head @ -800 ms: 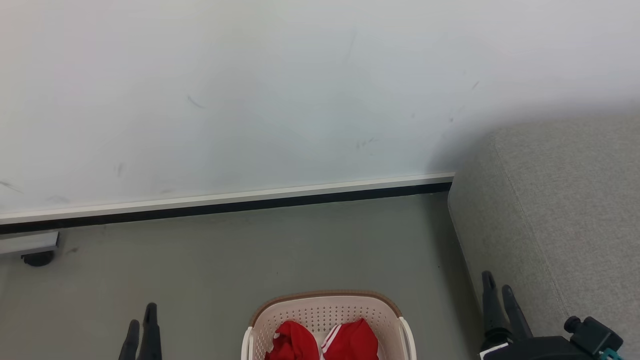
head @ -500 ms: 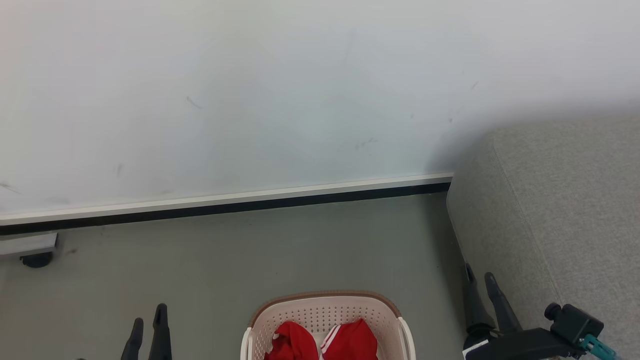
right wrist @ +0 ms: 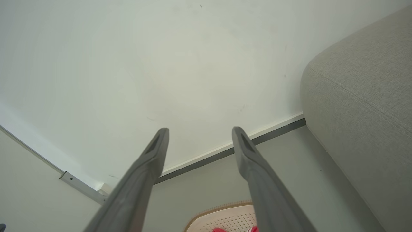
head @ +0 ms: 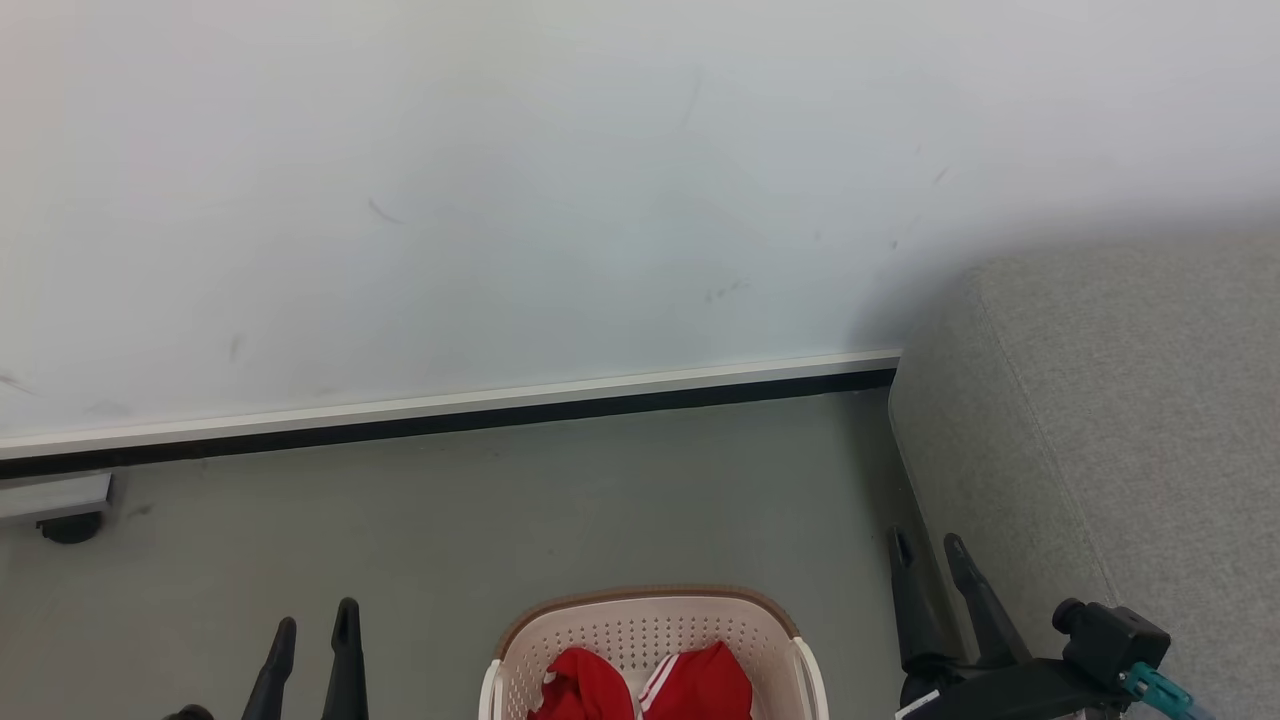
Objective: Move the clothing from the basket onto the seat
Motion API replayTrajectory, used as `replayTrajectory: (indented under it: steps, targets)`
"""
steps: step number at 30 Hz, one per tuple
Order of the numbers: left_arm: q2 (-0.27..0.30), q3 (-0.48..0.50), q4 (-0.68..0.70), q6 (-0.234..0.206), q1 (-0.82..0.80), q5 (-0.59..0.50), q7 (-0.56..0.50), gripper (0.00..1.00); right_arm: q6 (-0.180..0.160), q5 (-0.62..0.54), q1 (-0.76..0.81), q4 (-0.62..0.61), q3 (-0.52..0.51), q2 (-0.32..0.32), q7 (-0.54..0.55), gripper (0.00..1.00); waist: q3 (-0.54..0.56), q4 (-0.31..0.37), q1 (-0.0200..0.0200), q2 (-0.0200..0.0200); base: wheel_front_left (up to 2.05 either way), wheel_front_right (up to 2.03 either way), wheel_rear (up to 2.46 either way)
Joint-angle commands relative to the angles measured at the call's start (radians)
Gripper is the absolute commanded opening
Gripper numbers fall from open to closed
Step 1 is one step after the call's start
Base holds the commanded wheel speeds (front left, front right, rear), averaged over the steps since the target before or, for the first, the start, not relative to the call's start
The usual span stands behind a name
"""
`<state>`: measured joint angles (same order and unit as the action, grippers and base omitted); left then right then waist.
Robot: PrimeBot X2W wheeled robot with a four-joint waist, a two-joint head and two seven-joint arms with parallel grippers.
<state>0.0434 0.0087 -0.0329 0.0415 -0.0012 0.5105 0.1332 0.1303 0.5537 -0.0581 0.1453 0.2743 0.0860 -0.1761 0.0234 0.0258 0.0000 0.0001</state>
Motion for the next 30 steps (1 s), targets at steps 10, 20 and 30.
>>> replayTrajectory:
  steps: [10, 20, 30]
  targets:
    - [0.008, -0.01, 0.058, -0.018, 0.021, -0.132, 0.039, 1.0, 0.001, -0.086, -0.016, -0.007, 0.019, -0.006, -0.027, 1.0, 0.01, 0.002, 0.0, -0.0001, 0.0, 0.0, 0.0]
    - [0.008, -0.028, 0.086, -0.024, 0.036, -0.236, 0.062, 1.0, 0.001, -0.137, -0.02, 0.006, 0.071, 0.006, -0.042, 1.0, 0.019, 0.003, 0.0, -0.0001, 0.0, 0.0, 0.0]
    - [0.009, -0.041, 0.104, -0.031, 0.047, -0.324, 0.087, 1.0, 0.001, -0.203, -0.017, 0.008, 0.101, 0.013, -0.058, 1.0, 0.028, 0.002, 0.0, -0.0001, 0.0, 0.0, 0.0]
